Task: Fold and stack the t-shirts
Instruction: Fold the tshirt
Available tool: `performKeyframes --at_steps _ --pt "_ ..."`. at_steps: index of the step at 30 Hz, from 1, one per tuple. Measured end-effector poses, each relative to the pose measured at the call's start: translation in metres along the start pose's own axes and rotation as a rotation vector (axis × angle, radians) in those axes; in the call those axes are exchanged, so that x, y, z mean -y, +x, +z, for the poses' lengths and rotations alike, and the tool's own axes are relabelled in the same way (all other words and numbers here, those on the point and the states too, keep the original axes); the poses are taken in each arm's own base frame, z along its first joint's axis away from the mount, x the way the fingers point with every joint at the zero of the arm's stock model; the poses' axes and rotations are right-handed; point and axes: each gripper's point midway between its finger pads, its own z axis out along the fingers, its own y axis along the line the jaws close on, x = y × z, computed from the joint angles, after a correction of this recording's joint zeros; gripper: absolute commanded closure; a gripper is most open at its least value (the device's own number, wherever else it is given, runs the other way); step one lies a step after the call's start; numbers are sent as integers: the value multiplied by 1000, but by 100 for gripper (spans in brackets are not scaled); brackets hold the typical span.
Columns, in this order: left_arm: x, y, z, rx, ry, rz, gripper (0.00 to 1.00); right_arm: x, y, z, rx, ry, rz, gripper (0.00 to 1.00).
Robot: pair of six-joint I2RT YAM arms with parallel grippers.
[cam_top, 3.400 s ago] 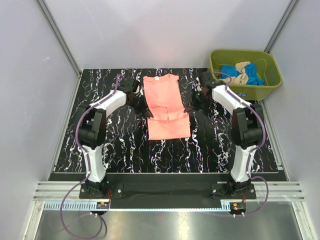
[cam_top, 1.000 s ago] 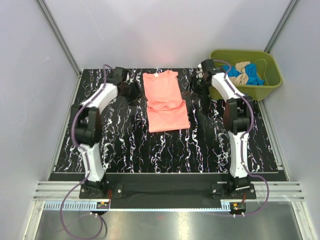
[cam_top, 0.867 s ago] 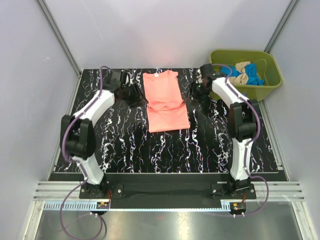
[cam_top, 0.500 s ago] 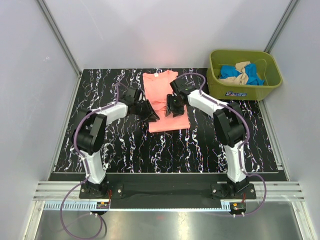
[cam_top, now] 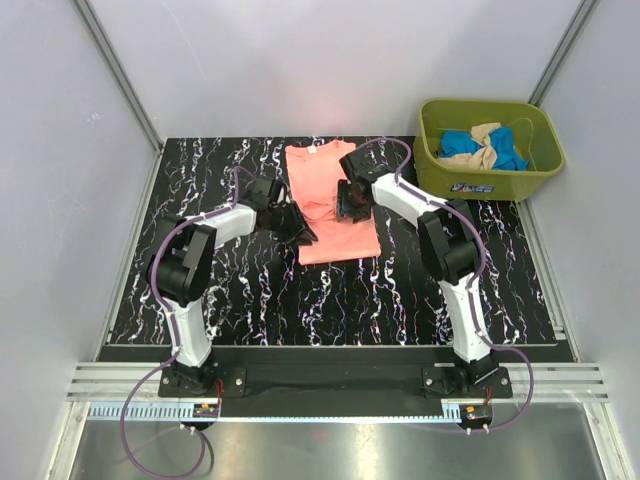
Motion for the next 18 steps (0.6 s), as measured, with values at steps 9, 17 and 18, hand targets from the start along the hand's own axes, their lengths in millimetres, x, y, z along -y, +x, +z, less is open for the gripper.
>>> performKeyframes --at_steps 9,17,18 --pt "-13 10 2 -24 -33 -3 69 -7 -56 28 133 76 -9 40" --pt "7 -9 -19 9 -56 85 62 -33 -129 -8 321 45 -58 31" --pt "18 -18 -23 31 -33 102 65 -33 -130 -15 326 39 -65 31"
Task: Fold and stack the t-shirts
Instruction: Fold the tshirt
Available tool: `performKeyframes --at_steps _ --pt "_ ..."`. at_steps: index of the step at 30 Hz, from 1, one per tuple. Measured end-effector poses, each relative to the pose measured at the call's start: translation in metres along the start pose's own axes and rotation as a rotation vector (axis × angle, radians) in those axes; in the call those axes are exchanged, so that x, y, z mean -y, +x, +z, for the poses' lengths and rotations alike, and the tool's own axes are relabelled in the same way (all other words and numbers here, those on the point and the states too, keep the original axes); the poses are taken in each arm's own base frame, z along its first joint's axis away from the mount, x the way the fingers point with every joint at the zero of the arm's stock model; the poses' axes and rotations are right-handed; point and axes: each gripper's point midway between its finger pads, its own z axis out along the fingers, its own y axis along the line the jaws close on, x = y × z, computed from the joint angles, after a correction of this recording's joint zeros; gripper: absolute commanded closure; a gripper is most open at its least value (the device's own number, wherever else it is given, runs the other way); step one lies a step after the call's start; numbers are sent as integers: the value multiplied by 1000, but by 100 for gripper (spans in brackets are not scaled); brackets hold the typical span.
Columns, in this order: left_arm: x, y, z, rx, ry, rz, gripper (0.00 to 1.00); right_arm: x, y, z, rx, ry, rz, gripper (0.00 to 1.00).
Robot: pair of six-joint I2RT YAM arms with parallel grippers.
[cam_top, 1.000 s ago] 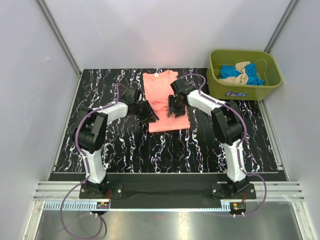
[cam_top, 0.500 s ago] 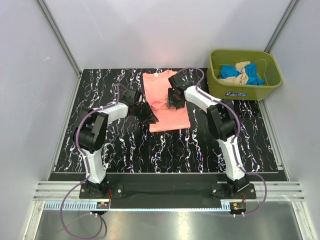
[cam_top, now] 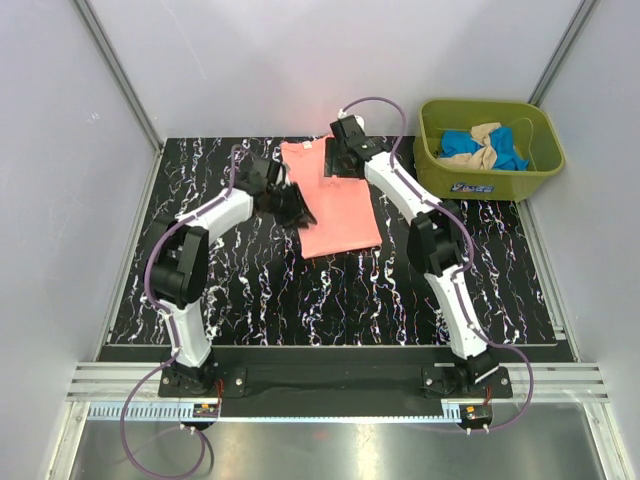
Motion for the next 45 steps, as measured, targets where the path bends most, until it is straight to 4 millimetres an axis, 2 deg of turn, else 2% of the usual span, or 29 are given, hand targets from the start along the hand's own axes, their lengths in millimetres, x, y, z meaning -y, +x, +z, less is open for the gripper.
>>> performKeyframes --at_steps 3,6,8,10,13,14,15,18,23,29,32,35,38,41,43,45 --pt "29 -37 -9 71 91 39 68 6 5 -16 -27 -19 2 41" --pt "43 -68 -1 111 167 53 72 20 14 -22 -74 -60 35 50" --pt "41 -81 14 112 194 40 72 35 20 -18 -112 -92 76 51" --pt "32 -83 29 95 195 14 70 56 24 -10 -144 -112 124 52" --pt "17 -72 43 50 173 -23 70 84 28 -6 -184 -133 179 60" --pt "15 -67 45 37 171 -28 71 89 26 -5 -185 -140 191 69" --pt "14 -65 45 31 174 -28 71 93 24 -5 -183 -153 200 78" --pt "7 -54 50 8 175 -35 72 88 15 -5 -171 -203 219 83" --pt "-23 -18 58 -60 128 -79 73 68 16 8 -186 -292 230 86" --pt "-31 5 47 -84 127 -62 72 64 43 15 -260 -315 245 86" --pt "-31 9 41 -83 103 -12 66 68 56 14 -295 -302 244 84" --pt "-22 16 26 -82 84 42 61 71 75 0 -357 -296 250 82" --pt "1 17 4 -56 114 91 62 68 91 -32 -414 -316 260 78" --pt "20 18 -12 -23 160 127 66 60 103 -67 -438 -351 263 77" --pt "21 20 -12 -18 173 123 69 50 112 -89 -452 -390 269 80" --pt "9 26 -3 -38 159 97 71 43 123 -101 -466 -423 274 83"
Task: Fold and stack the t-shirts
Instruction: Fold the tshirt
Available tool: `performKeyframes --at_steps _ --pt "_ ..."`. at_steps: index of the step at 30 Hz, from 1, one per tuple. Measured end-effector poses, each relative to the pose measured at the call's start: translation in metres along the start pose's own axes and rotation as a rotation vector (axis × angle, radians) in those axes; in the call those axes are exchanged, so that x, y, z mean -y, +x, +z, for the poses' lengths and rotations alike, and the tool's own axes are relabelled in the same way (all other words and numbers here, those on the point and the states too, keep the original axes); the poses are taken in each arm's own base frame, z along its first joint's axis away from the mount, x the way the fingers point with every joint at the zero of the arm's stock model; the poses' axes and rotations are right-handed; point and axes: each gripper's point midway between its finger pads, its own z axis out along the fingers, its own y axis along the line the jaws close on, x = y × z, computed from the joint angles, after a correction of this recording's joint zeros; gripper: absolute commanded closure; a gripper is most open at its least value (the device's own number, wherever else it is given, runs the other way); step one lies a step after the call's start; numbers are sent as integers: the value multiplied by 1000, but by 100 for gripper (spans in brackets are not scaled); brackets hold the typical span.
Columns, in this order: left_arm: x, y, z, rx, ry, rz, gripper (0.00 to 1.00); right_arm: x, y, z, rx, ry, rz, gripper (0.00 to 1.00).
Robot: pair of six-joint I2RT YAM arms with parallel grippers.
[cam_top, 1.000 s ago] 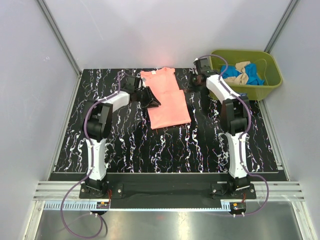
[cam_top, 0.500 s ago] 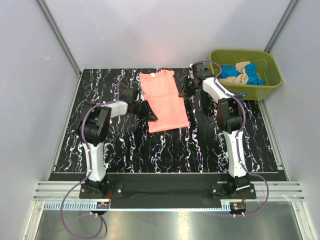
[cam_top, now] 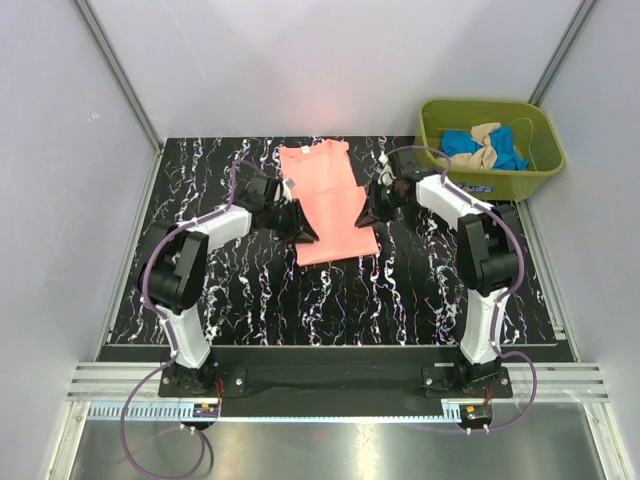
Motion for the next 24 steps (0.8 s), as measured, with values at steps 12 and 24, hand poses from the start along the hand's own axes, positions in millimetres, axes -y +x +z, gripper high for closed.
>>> performKeyframes --at_steps 12,24 --pt "-58 54 14 -103 -72 -126 74 53 61 36 -112 56 96 91" --pt "-67 132 -39 -156 -116 -85 56 37 185 4 -171 19 225 88"
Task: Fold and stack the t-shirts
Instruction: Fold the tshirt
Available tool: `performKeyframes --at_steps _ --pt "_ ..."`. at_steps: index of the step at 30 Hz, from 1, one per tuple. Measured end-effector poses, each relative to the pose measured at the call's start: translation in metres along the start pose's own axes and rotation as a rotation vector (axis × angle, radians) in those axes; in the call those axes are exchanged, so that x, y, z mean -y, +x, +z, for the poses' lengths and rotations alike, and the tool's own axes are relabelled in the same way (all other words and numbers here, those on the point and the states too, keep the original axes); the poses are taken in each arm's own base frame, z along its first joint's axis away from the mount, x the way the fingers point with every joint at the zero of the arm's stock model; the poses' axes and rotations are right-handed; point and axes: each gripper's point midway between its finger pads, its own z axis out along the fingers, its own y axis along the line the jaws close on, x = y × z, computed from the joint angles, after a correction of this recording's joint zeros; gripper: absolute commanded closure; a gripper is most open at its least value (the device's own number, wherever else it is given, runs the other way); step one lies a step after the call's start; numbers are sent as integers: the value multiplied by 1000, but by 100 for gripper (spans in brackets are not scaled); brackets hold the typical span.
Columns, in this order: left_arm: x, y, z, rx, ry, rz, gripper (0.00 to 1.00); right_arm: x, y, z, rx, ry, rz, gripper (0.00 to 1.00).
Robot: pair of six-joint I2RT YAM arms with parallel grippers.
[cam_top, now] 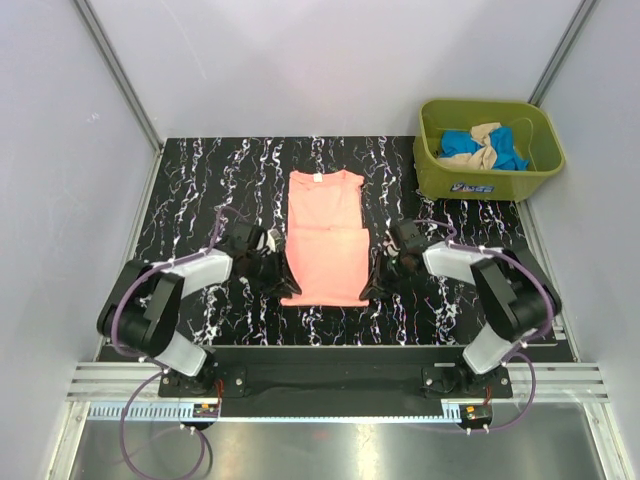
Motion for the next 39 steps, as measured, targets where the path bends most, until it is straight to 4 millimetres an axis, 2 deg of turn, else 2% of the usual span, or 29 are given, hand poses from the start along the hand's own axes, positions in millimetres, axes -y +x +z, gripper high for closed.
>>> performKeyframes --at_steps 2,5,8,10,12,13,14,16,19,23,27,30,35,39 --pt "3 4 -12 11 -10 16 56 -6 16 -9 -2 -4 -3 84" --pt "15 -1 -31 56 4 55 59 -19 11 -27 56 -20 -30 73" --pt "32 -21 -43 105 32 84 67 -36 -11 -40 115 -36 -87 69" --pt "40 -40 -45 139 52 87 72 -47 -34 -44 146 -49 -105 64" --pt "44 -63 -41 160 74 71 73 -52 -64 -43 171 -55 -107 63" --pt "46 -75 -36 164 85 63 74 -53 -79 -42 176 -60 -104 65" --pt "47 -87 -30 164 94 50 74 -54 -94 -38 179 -63 -102 71" --pt "46 -108 -15 163 107 30 75 -51 -114 -31 182 -60 -96 76" --pt "39 -131 5 152 119 -5 76 -49 -134 -18 160 -71 -89 89" --pt "30 -151 19 154 134 -45 78 -49 -148 -3 130 -111 -66 92" --pt "12 -164 22 163 121 -87 78 -34 -165 7 121 -133 -13 93" --pt "1 -166 23 157 114 -110 79 -23 -172 11 87 -159 42 93" --pt "4 -163 20 153 126 -92 73 -25 -184 5 99 -148 11 88" --pt "16 -162 6 171 140 -87 69 -35 -196 -7 125 -127 -25 85"
